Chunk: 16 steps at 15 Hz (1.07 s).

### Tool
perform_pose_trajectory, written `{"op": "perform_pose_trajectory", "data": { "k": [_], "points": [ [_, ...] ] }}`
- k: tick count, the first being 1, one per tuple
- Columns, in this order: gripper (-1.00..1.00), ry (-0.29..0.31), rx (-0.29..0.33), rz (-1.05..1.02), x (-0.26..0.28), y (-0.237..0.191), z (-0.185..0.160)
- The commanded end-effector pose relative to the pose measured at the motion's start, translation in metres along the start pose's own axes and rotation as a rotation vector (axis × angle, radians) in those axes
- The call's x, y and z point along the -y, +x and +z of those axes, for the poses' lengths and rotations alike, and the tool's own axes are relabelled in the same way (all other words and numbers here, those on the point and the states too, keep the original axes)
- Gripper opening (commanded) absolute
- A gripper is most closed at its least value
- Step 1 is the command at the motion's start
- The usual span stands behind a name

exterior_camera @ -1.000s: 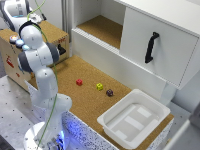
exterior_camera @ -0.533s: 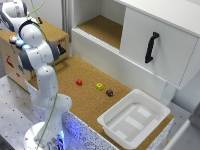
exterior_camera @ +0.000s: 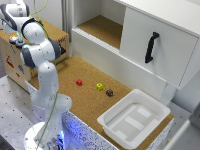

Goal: Turn off the blue light lamp

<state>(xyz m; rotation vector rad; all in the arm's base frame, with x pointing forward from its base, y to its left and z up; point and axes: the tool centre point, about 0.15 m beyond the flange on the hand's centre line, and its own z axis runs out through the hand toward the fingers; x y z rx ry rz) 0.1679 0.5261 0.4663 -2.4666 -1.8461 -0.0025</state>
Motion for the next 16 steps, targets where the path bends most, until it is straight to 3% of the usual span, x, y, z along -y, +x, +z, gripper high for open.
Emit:
{"op": "perform_pose_trajectory", "data": {
  "k": [1,3,8,16],
  "points": [
    [1.0,-0.174,0.053,0.005,0.003,0.006,-0.07],
    [1.0,-0.179,0.044,0.024,0.002,0.004,-0.078],
    [1.0,-0.1,0.051,0.055,0.003,0.005,-0.051],
    [1.0,-0.046,-0.001,0.282,-0.024,-0.018,-0.032]
  ]
}}
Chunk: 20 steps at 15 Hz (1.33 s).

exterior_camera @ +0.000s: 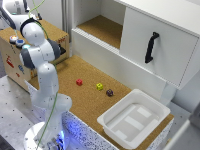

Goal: Turn off the blue light lamp

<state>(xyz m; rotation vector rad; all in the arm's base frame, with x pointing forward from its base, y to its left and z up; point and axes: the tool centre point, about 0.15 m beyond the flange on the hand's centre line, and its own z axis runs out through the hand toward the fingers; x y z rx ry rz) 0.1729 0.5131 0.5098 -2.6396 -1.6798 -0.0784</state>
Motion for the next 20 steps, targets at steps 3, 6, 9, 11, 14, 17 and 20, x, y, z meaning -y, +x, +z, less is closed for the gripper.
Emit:
{"op": "perform_pose_trajectory", "data": {
  "k": [3,6,9,11,14,17,20],
  "points": [
    [1.0,0.015,-0.009,0.315,-0.045,-0.031,0.016],
    [1.0,0.007,-0.013,0.493,-0.066,-0.068,0.016],
    [1.0,-0.021,-0.037,0.7,-0.094,-0.116,0.011],
    [1.0,-0.046,-0.047,0.809,-0.108,-0.142,0.009],
    [1.0,-0.09,-0.056,0.975,-0.13,-0.196,0.01],
    [1.0,-0.08,-0.092,1.08,-0.154,-0.241,0.014],
    [1.0,-0.035,-0.144,1.125,-0.184,-0.267,0.029]
  ]
}}
